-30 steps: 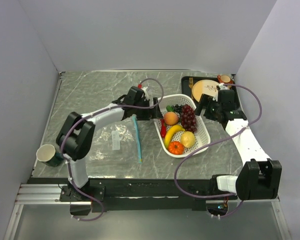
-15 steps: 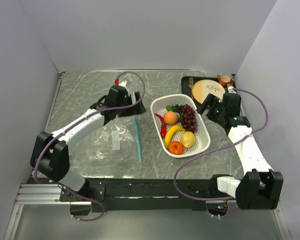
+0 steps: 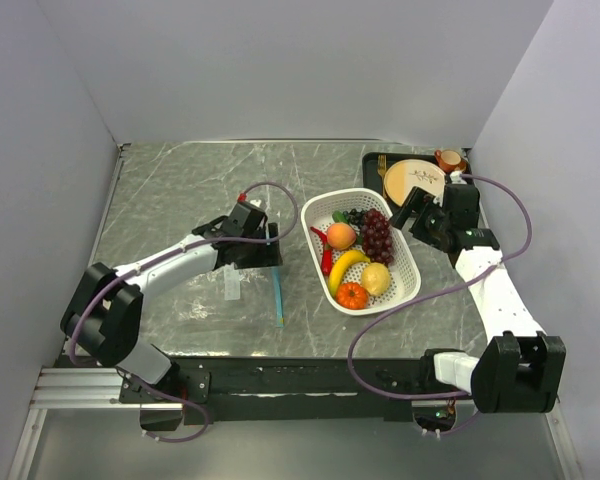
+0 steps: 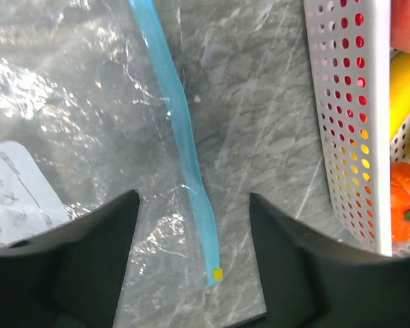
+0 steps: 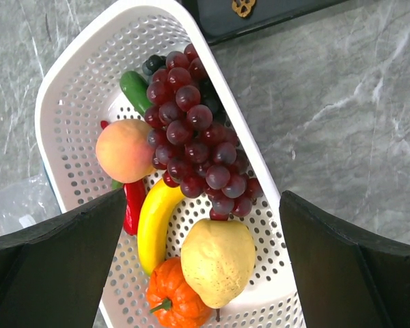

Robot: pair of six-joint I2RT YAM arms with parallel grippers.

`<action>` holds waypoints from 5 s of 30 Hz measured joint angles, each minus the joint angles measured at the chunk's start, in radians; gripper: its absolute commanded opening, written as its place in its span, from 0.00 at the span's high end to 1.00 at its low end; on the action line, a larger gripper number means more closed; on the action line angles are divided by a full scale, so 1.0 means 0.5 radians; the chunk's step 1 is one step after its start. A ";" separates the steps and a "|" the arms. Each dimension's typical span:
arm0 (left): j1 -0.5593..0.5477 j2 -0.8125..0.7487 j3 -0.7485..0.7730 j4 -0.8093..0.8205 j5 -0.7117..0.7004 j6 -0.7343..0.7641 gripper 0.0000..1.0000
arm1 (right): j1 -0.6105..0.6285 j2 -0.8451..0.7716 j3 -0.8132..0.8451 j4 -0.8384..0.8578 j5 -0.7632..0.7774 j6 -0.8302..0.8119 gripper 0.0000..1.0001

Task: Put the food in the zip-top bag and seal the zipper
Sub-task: Pick up the zipper food storage bag at the center of the board, then open the zipper of the food storage bag.

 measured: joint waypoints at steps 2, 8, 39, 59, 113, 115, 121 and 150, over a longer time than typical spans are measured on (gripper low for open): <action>-0.007 0.008 -0.006 -0.002 -0.002 -0.008 0.42 | 0.000 0.006 0.001 -0.002 -0.014 -0.010 0.00; -0.058 0.161 0.043 0.002 -0.014 -0.027 0.43 | 0.000 0.053 0.020 -0.010 -0.031 -0.021 0.00; -0.101 0.419 0.192 -0.050 -0.019 -0.040 0.66 | 0.000 0.055 0.020 -0.058 -0.069 -0.080 0.00; -0.101 0.436 0.224 -0.051 0.002 -0.020 0.99 | 0.000 0.056 0.021 -0.060 -0.104 -0.081 0.00; -0.080 -0.278 0.433 -0.315 -0.075 -0.010 0.94 | 1.261 0.806 0.555 0.414 -0.510 0.340 0.36; -0.080 -0.278 0.433 -0.319 -0.082 -0.002 0.94 | 1.273 0.842 0.582 0.418 -0.497 0.336 0.41; -0.078 -0.294 0.433 -0.348 -0.090 0.008 0.94 | 1.282 0.916 0.584 0.416 -0.466 0.307 0.57; -0.012 -0.415 0.719 -0.951 -0.524 0.018 0.99 | 1.283 1.361 0.822 0.122 -0.062 0.195 0.95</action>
